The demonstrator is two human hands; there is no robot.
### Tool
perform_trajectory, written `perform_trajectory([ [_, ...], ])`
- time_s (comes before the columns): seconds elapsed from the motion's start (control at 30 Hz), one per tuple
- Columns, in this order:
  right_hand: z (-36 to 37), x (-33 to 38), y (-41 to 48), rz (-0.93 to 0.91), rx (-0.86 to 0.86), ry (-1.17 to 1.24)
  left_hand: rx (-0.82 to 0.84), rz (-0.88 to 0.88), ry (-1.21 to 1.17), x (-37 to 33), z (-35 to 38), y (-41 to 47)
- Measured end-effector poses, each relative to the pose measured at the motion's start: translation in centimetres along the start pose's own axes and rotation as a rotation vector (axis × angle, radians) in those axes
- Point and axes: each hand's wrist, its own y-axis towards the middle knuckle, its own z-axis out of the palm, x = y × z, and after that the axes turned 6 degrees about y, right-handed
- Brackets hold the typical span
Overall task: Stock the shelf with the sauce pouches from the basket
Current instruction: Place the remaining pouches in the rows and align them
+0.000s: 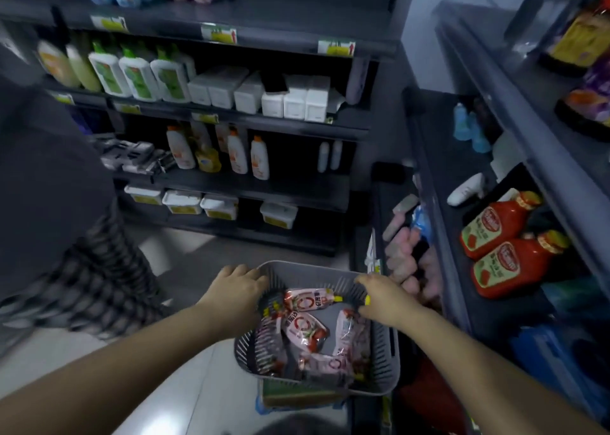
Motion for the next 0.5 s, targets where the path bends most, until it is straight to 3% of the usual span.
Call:
perform_trajectory([
  [0.3, 6.1, -3.4, 3.7, 0.208, 0.130, 0.172, 0.230, 0.082, -0.049, 1.3, 5.9, 8.0],
  [0.5, 10.7, -4.6, 6.4, 0.395, 0.185, 0.401, 0.528, 0.051, -0.297, 1.0, 11.1, 12.5],
])
